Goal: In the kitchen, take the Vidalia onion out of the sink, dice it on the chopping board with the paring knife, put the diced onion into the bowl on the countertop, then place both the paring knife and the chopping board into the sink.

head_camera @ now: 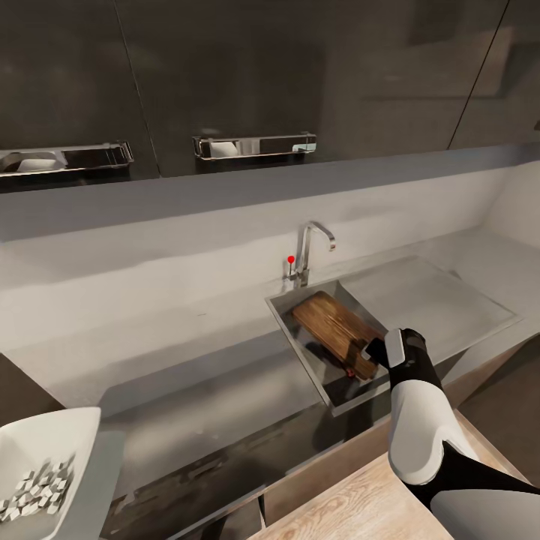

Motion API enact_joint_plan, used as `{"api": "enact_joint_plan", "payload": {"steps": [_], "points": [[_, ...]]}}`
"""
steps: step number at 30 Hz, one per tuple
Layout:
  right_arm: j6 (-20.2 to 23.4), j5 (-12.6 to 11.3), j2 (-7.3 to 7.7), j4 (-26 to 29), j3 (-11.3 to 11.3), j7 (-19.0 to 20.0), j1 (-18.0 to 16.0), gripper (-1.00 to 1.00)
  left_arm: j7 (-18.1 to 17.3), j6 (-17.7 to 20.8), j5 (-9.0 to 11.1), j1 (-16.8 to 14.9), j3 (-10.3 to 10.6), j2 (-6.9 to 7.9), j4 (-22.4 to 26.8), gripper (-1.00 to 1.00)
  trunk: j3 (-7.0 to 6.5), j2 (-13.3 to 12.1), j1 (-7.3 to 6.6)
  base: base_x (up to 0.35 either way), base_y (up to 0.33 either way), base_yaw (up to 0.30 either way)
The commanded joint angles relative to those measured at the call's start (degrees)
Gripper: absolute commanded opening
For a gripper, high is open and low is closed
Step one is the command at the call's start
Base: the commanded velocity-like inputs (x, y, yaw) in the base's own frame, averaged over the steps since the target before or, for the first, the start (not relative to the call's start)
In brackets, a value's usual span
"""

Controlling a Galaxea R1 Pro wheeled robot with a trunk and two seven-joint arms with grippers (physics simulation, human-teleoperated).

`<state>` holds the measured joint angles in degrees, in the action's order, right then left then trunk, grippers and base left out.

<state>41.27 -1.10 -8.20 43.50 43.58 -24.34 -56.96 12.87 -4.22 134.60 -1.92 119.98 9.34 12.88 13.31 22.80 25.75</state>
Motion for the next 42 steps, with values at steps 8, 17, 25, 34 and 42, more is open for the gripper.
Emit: {"api": "enact_joint_plan", "payload": {"steps": [8,17,25,34,42], "points": [[0.15,-0.30,-0.08,0.03,0.08,-0.27,-0.08,-1.00,0.31,-0.44,0.40,-0.10,0.43,0.06,0.30,1.00,0.12,0.12,0.04,0.000,0.000,0.000],[-0.01,-0.31,-0.19,-0.73,-0.03,-0.27,-0.08,-1.00,0.30,-0.44,0.40,-0.10,0.43,0.06,0.30,1.00,0.12,0.12,0.04,0.000,0.000,0.000],[-3.62,-0.31,-0.24,-4.00,-0.08,-0.27,-0.08,-1.00,0.31,-0.44,0.40,-0.10,0.43,0.06,0.30,1.00,0.12,0.12,0.04,0.000,0.000,0.000],[-4.07,-0.31,-0.24,-4.79,-0.08,-0.27,-0.08,-1.00,0.31,-0.44,0.40,-0.10,0.43,0.06,0.30,1.00,0.12,0.12,0.04,0.000,0.000,0.000],[-6.53,-0.31,-0.24,-5.25,-0.08,-0.33,-0.08,-1.00,0.31,-0.44,0.40,-0.10,0.43,0.06,0.30,1.00,0.12,0.12,0.04,0.000,0.000,0.000]]}}
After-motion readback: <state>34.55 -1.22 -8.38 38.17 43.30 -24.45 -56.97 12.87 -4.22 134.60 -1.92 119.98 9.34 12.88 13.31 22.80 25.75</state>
